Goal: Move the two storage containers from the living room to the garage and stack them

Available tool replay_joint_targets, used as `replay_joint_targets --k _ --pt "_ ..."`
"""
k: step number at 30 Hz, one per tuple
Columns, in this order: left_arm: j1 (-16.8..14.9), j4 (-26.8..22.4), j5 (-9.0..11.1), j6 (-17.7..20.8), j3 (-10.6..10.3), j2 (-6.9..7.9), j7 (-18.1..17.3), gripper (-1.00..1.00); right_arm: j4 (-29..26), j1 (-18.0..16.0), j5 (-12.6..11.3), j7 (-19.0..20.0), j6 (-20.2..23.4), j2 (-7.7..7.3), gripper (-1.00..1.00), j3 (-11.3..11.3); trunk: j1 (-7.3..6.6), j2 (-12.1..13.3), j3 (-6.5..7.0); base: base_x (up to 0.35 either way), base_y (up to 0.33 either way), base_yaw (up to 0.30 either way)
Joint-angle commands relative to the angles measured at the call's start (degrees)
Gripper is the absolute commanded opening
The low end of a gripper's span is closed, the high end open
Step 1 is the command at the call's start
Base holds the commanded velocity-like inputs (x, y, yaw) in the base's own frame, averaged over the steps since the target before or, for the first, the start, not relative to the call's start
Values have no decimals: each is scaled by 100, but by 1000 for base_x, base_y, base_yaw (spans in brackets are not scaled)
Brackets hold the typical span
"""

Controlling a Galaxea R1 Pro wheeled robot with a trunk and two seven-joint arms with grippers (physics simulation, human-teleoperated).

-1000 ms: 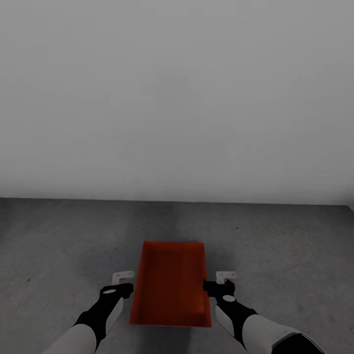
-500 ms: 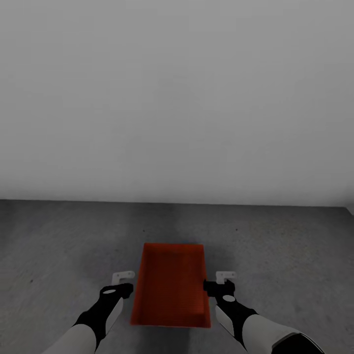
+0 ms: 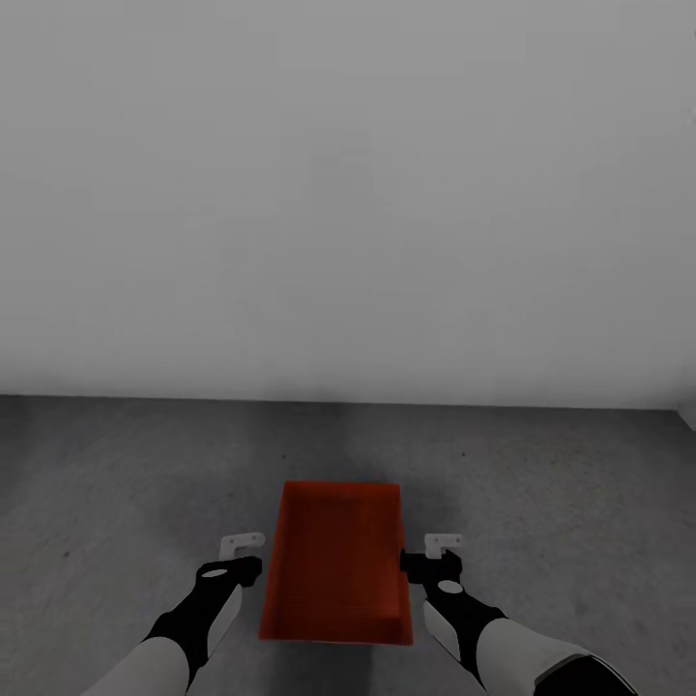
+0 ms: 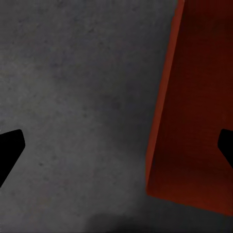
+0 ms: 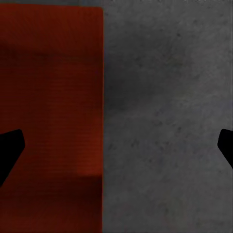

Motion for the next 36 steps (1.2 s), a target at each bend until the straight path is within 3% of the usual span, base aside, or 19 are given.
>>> replay_joint_targets --k 1,36 --pt "0 -12 1 30 30 -7 4 100 5 -3 -56 -20 -20 1 100 49 -23 40 15 0 0 0" --pt "0 -4 5 39 28 -13 4 100 5 -3 -56 -19 -20 1 100 49 -792 1443 643 0 0 0"
